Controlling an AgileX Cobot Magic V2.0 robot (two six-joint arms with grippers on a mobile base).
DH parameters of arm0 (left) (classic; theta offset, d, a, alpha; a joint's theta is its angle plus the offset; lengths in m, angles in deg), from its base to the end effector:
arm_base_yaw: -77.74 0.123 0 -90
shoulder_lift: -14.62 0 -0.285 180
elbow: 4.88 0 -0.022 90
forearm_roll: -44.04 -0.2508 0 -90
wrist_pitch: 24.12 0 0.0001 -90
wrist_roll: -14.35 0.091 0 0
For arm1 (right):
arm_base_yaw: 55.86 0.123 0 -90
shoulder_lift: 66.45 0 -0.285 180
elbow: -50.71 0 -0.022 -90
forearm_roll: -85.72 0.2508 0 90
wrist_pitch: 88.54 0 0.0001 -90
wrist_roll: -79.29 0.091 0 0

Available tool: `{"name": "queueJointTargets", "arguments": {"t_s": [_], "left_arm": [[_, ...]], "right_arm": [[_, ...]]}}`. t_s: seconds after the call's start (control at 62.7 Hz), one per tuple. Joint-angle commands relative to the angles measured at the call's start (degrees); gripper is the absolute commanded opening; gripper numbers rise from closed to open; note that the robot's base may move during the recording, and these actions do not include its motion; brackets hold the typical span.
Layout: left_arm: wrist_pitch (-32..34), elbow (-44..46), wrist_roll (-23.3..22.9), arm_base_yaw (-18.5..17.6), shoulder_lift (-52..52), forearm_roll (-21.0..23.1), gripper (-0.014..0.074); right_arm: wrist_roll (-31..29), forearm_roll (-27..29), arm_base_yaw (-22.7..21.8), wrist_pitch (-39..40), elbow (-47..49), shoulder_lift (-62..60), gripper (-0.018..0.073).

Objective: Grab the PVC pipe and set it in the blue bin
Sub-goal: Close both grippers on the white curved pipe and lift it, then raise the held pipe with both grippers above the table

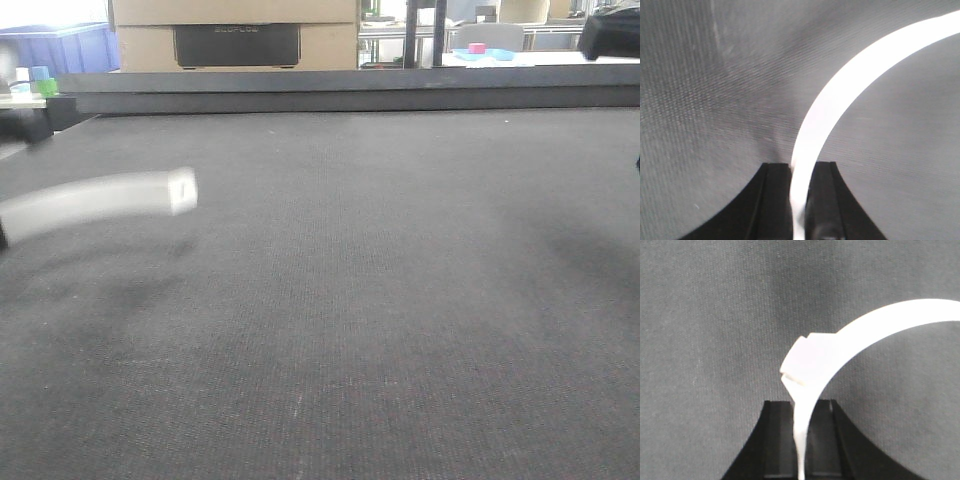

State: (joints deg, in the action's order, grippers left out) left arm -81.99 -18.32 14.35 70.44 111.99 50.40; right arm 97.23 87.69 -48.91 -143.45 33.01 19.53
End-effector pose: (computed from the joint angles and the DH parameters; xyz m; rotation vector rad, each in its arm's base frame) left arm 0.2933 -0.0462 0.2483 0.1144 2.9442 -0.1655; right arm 0.2598 0.0343 0.2846 0.2861 2.7645 0.1565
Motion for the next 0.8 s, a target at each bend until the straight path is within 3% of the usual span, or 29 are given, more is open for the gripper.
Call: {"name": "queueJointTargets", "arguments": {"t_s": [0.0,0.239,0.59,0.781], "left_arm": [[-1.0,0.5,0.0,-0.4,-5.2,3.8,-0.0111],[2.2,0.5,0.0,-0.4,-17.4,4.3,-0.0111],[21.6,-3.9,0.0,-0.4,-34.4,3.3,-0.0111],[30.6,-8.2,0.0,-0.4,-42.5,2.3,-0.0111]], "right_arm": [[-2.1,-0.3,0.0,0.1,0.7,-2.4,-0.0168],[-4.5,-0.3,0.0,4.0,0.7,-9.3,-0.0168],[-4.6,-1.4,0.0,17.6,0.2,-24.5,-0.0168],[-9.0,-3.6,0.0,22.1,0.2,-33.5,-0.0168]]}}
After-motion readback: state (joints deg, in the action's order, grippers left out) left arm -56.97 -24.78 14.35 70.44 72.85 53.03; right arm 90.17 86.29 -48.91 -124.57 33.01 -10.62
